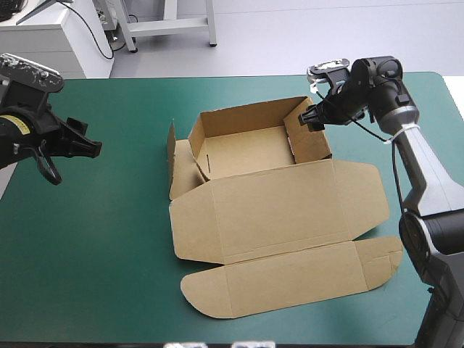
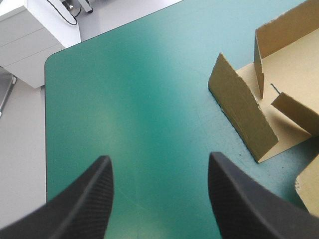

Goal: Fold the box

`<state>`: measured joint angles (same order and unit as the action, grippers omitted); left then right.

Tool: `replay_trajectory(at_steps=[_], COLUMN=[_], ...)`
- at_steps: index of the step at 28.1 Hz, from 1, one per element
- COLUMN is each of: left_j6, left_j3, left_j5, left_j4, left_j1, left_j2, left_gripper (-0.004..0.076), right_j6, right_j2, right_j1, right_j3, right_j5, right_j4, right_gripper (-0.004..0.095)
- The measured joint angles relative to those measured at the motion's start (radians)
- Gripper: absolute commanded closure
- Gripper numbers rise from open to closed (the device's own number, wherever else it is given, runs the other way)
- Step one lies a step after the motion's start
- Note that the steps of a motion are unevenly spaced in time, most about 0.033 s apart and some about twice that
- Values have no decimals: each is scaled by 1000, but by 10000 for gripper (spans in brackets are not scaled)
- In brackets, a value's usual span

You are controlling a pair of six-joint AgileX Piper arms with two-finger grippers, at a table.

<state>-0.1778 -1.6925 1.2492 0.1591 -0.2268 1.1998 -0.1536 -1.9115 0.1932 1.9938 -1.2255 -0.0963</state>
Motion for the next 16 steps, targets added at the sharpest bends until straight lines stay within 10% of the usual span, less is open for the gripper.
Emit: replay_trajectory(at_steps=[16], left_j6=[0], left_j3=[0], left_j5=[0], left_j4=[0], left_j1=[0], left_j2=[0], left_gripper=[321], right_j6=[-10], right_j2=[-116], right_j1=[0], right_j3=[18], right_j5=[-18], right_j4=[-23], right_gripper=[249])
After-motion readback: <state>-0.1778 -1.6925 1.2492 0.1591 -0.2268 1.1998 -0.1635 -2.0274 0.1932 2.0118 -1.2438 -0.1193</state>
